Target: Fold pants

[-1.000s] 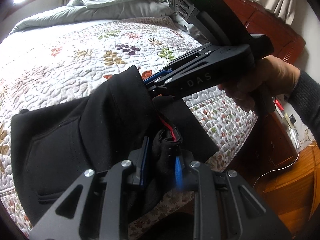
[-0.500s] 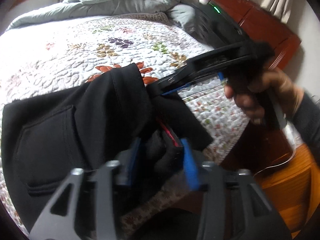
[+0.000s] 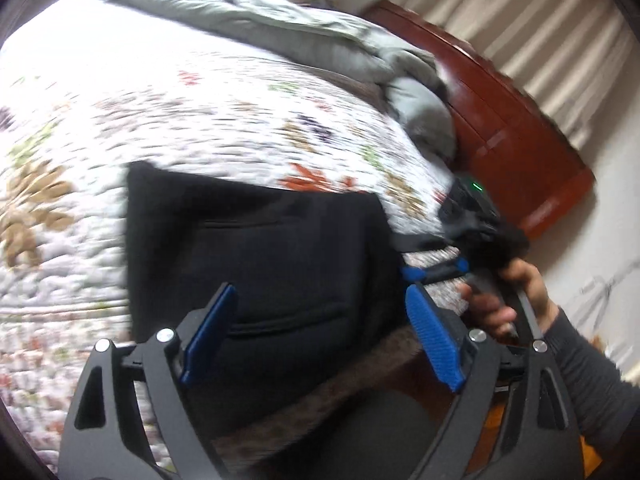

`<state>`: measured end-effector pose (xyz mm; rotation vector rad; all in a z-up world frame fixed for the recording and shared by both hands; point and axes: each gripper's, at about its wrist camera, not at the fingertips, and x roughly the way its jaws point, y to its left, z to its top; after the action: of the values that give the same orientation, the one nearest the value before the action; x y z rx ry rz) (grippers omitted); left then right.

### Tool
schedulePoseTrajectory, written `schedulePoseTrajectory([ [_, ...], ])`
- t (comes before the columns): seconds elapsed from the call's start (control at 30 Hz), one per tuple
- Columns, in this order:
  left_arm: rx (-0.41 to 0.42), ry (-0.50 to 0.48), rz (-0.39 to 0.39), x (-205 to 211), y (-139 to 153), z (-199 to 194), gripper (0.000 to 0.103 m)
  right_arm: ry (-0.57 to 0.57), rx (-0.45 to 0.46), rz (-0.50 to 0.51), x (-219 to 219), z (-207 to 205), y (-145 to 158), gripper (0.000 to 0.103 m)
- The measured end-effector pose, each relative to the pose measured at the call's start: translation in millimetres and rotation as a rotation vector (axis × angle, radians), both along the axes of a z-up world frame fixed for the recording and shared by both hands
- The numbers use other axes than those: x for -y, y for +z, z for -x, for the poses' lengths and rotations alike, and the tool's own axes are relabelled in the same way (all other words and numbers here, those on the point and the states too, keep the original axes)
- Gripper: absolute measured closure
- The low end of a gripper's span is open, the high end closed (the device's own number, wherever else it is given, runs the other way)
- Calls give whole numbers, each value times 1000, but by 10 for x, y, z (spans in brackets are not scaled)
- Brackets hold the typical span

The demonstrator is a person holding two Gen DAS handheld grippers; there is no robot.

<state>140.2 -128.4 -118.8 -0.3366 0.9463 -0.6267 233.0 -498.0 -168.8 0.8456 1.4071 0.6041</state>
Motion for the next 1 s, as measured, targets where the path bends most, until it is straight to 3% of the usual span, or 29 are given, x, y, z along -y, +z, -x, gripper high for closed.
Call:
schedulePoseTrajectory([
  [0.23, -108, 183, -13, -687, -374, -259, 17, 45, 4, 10, -324, -93, -41, 9],
  [0.3, -157, 210, -8, -793, -508, -331, 17, 46, 15, 7, -349, -86, -18, 16],
  [0.37, -181, 224, -1, -865, -582, -364, 17, 62, 15, -24, -336, -32, -18, 62],
  [0.43, -187, 226, -4, -900, -625, -365, 17, 69, 27, 15, -370, -11, -14, 78],
  [0.47, -188, 222, -3, -903, -636, -363, 17, 66, 36, 28, -348, -21, -3, 81],
  [0.57, -187, 216, -7, -894, -640, -362, 17, 61, 76, 65, -346, -20, 125, 85],
  [0.83, -161, 183, -16, -733, -522, -314, 17, 82, 198, 230, -259, -20, 833, 86],
  [1.0, -143, 145, -16, -500, -451, -329, 17, 53, 222, 290, -34, 86, 1033, 86],
])
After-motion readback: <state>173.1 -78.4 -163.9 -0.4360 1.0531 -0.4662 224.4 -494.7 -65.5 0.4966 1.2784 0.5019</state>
